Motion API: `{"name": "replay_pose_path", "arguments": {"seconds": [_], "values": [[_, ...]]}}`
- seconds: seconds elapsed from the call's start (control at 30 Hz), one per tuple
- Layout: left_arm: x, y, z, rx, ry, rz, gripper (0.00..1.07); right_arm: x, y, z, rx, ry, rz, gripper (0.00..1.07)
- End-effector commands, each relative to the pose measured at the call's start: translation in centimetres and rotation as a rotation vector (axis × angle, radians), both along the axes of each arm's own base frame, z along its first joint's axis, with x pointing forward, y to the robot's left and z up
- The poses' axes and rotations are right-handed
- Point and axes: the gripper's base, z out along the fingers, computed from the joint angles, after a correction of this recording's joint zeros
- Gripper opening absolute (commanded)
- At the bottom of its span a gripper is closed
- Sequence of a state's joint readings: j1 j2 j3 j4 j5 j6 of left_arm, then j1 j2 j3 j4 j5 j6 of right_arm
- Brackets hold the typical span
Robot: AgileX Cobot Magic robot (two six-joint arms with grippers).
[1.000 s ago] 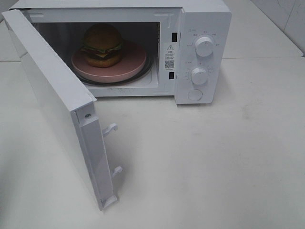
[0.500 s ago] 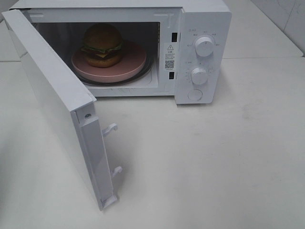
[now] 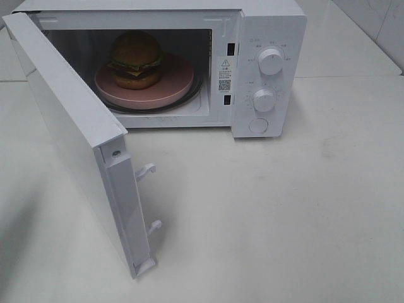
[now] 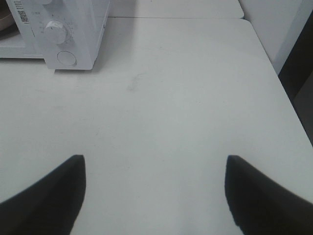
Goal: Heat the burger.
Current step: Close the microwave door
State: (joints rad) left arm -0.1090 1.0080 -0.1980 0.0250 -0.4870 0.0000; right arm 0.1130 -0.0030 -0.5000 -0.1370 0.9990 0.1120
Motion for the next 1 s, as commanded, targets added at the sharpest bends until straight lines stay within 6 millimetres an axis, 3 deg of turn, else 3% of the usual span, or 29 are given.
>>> {"name": "replay_pose_path", "arguments": {"seconds": [0.03,0.47,1.0], "values": [[0.5,-0.9,-0.6,-0.016,-0.002,-0.048,0.0,-0.5,0.0,-0.1,0.013,-0.028,-0.011,0.76],[2.0,-4.3,-2.6,-0.015,0.038,-0.2,0.0,-0.5,0.0,-0.1,0.013,-0.028,-0.011,0.76],[4.4,-9.3,-3.3,-0.014,0.05,-0.363,0.0,-0.5,0.0,-0.1,0.013,-0.028,-0.011,0.76]]}}
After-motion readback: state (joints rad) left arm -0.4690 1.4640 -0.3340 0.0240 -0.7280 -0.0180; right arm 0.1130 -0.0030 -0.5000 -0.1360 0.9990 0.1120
